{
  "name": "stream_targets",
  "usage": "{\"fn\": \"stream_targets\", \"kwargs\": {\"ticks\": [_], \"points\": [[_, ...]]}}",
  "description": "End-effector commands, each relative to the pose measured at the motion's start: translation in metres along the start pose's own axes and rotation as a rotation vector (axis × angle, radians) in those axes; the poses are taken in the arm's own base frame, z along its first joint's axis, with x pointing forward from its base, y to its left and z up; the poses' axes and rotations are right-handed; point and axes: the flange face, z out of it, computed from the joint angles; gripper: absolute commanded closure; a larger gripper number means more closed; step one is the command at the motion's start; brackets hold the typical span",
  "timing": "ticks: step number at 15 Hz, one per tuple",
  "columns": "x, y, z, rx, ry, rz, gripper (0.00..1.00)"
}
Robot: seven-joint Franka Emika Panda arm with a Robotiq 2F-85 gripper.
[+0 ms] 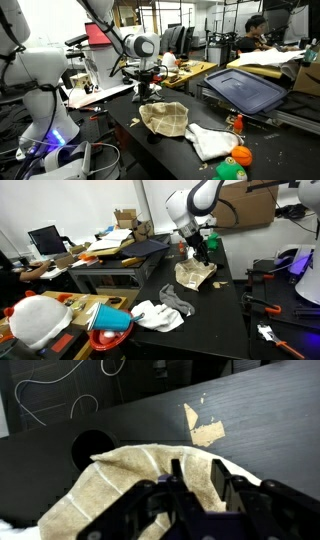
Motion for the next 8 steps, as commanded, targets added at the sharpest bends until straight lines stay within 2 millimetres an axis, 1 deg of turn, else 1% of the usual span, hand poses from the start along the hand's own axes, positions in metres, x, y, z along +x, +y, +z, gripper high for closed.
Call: {"fn": "stream_targets", "kwargs": {"ticks": [1, 2, 3, 8], "points": [[-0.004, -0.001, 0.006, -0.105, 0.072, 0.008, 0.95], [-0.003, -0.003, 0.007, -0.124, 0.095, 0.003, 0.99], [-0.002, -0.005, 0.009, -0.137, 0.125, 0.003, 1.0], [0.003, -0.022, 0.017, -0.149, 0.269, 0.025, 1.0]]}}
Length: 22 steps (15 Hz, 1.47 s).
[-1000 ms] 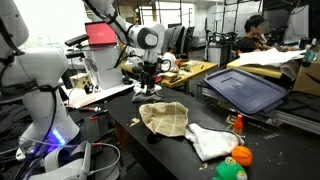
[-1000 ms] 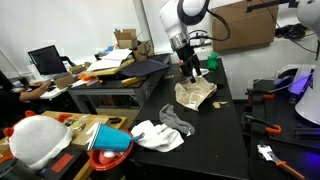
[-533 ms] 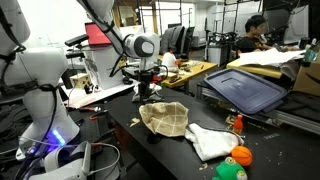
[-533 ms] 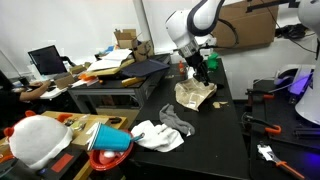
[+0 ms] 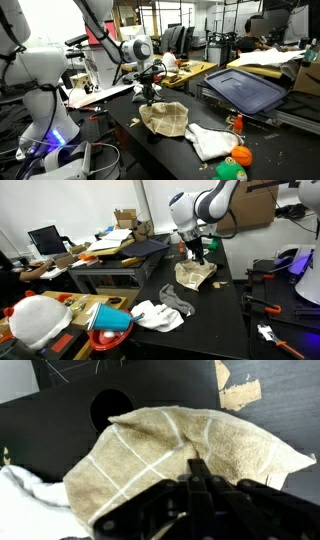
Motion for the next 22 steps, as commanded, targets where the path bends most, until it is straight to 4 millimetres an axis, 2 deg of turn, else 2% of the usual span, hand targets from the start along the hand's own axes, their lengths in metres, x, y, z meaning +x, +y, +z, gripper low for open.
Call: {"fn": "stream_targets", "kwargs": {"ticks": [1, 5, 10, 22], "points": [[-0.001, -0.015, 0.007, -0.014, 0.08, 0.031, 1.0], [-0.001, -0.028, 0.021, -0.015, 0.1, 0.07, 1.0], [-0.003, -0.041, 0.048, 0.082, 0.025, 0.118, 1.0], [0.001, -0.055, 0.068, 0.181, 0.045, 0.193, 1.0]]}}
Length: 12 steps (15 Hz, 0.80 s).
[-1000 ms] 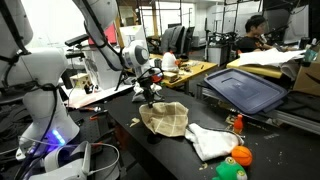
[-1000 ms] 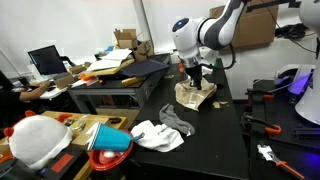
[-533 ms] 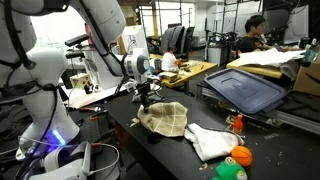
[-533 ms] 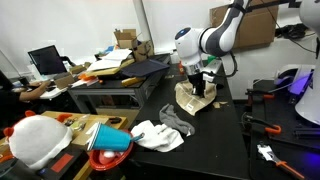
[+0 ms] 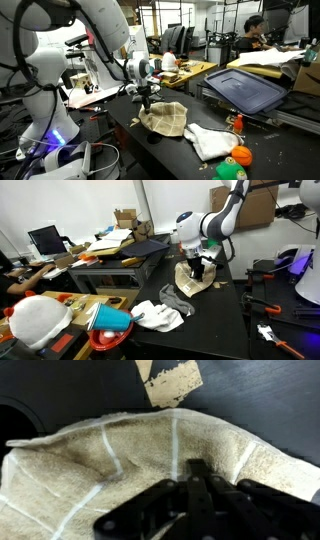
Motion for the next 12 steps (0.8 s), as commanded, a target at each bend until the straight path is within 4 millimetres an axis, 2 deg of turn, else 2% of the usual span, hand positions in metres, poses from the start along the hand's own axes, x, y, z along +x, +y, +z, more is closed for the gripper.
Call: {"fn": "stream_targets", "kwargs": {"ticks": [1, 5, 9, 12], "points": [[0.001, -0.007, 0.007, 0.046, -0.034, 0.042, 1.0], [0.005, -0.016, 0.005, 0.122, -0.095, 0.075, 1.0], [0.009, -0.036, 0.0, 0.245, -0.227, 0.134, 1.0], [0.013, -0.042, -0.01, 0.258, -0.205, 0.16, 1.0]]}}
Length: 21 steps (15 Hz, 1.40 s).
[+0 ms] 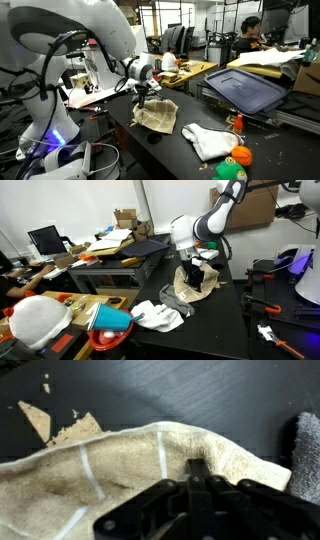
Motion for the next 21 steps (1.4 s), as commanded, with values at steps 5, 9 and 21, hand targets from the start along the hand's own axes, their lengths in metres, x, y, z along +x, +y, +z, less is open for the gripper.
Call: {"fn": "stream_targets", "kwargs": {"ticks": [5, 9, 21], "points": [[0.0, 0.002, -0.041, -0.097, 0.148, -0.098, 0.66], [0.005, 0.02, -0.075, -0.16, 0.221, -0.221, 0.38], [0.094, 0.125, -0.112, -0.199, 0.308, -0.205, 0.98]]}}
